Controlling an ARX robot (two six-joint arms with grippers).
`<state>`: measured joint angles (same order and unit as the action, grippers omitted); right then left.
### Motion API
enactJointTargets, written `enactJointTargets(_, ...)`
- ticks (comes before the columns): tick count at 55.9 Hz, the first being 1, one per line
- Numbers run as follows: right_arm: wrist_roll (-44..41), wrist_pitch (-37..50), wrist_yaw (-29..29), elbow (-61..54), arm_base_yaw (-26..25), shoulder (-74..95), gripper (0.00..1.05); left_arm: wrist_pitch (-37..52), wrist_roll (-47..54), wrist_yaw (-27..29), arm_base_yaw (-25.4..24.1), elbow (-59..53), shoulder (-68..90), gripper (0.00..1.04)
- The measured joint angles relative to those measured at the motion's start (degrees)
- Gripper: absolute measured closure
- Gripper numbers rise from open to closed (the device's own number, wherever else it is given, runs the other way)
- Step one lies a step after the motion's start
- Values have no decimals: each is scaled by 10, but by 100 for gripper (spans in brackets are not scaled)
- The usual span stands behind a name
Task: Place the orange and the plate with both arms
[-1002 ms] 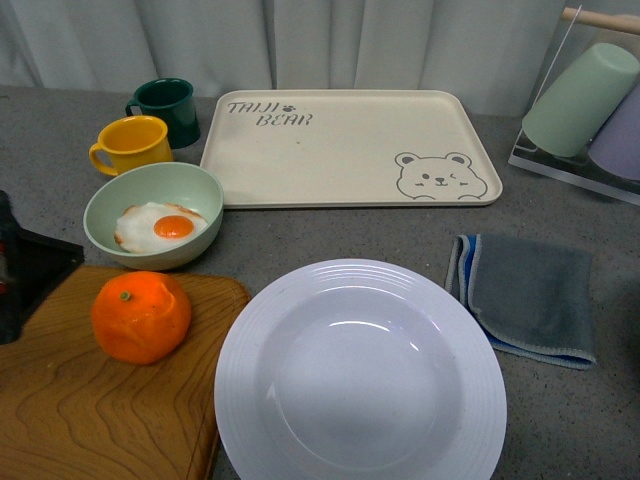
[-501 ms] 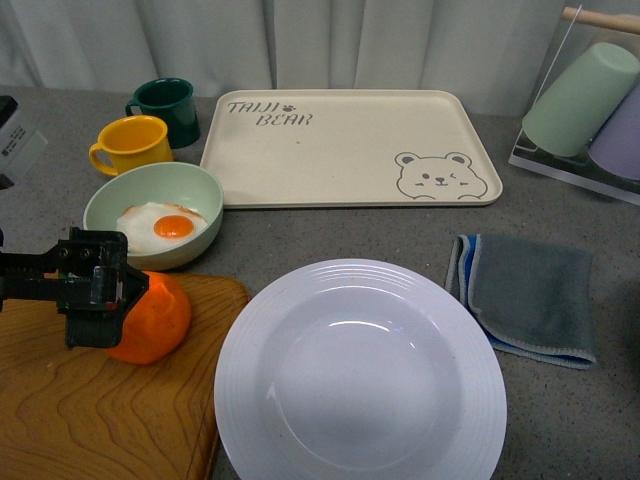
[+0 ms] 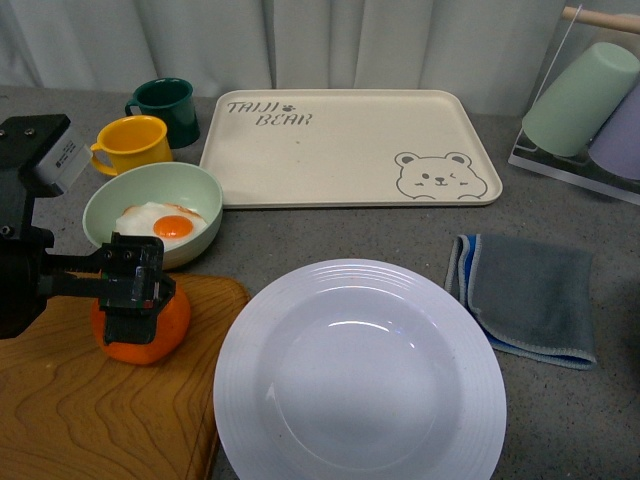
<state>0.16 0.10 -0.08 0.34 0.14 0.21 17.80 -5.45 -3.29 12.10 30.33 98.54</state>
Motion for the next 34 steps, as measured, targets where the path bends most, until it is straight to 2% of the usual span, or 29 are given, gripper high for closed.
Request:
enactJointTargets(15, 0, 0, 0, 0, 0, 0, 9, -2, 3, -2, -3, 4, 15, 7)
enactJointTargets(24, 0, 0, 0, 0, 0, 0, 9, 2, 3, 3, -7, 4, 18, 32)
enactJointTargets(25, 0, 0, 0, 0, 0, 0, 9, 2, -3, 1, -10, 3, 14, 52)
enactJointTargets(34, 0, 0, 0, 0, 0, 0, 9, -17, -6, 8, -16, -3, -35, 57)
